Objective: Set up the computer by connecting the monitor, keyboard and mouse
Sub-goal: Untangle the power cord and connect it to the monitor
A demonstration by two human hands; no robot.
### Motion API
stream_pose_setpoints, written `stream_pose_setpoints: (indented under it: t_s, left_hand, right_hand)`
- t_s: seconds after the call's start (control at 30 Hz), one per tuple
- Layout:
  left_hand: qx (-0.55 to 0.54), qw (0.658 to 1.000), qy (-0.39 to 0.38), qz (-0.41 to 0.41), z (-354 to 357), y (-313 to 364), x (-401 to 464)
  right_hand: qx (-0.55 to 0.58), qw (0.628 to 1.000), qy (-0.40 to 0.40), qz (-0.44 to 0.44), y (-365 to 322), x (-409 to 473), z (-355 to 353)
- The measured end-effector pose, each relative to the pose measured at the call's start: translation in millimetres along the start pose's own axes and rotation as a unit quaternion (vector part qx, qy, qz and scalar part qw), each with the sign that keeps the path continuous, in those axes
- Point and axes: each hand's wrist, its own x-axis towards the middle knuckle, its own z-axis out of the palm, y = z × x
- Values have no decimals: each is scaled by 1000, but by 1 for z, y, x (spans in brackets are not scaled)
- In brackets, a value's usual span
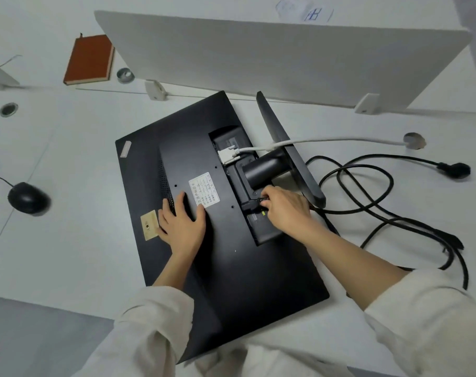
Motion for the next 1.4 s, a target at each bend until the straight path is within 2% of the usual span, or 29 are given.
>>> stream_pose_setpoints:
  t_s: [0.27, 0.5, 0.87, 1.23, 1.4]
  left_hand:
    - [-7, 999, 38, -20, 9, 4, 0]
    - [7, 998, 57, -18, 13, 5, 0]
    - [23, 997, 68, -9, 17, 3, 0]
    - [30, 997, 78, 1, 18, 0, 0]
    - [34, 996, 79, 2, 18, 0, 0]
  right_hand:
    - [79, 997, 0, 15, -1, 7, -4]
    - [121, 991, -53, 27, 1, 15, -13]
    - [194, 976, -86, 57, 3, 19, -14]
    - [101, 983, -143, 56, 5, 14, -15]
    - [102, 981, -151, 59, 4, 14, -16]
